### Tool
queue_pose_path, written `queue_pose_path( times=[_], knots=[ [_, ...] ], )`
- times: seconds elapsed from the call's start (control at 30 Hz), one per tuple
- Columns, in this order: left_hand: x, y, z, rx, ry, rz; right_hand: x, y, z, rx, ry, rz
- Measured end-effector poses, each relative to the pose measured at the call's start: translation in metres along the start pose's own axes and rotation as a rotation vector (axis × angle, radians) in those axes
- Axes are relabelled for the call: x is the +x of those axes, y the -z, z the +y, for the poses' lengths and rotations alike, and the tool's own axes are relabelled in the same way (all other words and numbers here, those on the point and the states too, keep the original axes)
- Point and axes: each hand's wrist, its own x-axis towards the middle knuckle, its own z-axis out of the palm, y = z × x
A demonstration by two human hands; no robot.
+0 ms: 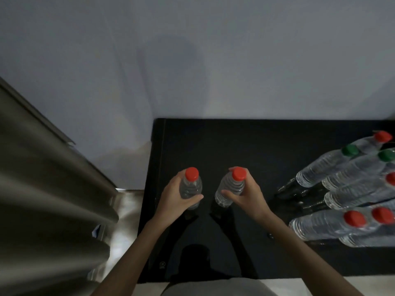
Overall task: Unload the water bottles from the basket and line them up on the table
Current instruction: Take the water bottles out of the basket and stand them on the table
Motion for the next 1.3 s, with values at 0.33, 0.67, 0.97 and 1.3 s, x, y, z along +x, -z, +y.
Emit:
queue_pose_path(
  times=[0.33, 0.67, 0.97, 1.3],
  knots=[
    [-0.007, -0.019, -0.014, -0.113, 0.081, 0.214, -0.006, -0.013, 0.007, -0.035, -0.126, 0.105],
    [0.039, -0.008, 0.001, -0.173, 0.117, 0.381, 0.043, -0.003, -0.017, -0.008, -0.1, 0.047],
    [0.142, 0.032, 0.011, -0.154, 0.047, 0.447, 0.146, 0.003, -0.05, 0.037, 0.005, -0.01],
    [0.259, 0.056, 0.0, -0.194, 0.051, 0.498, 0.272, -0.024, -0.054, 0.054, 0.068, -0.032]
  ],
)
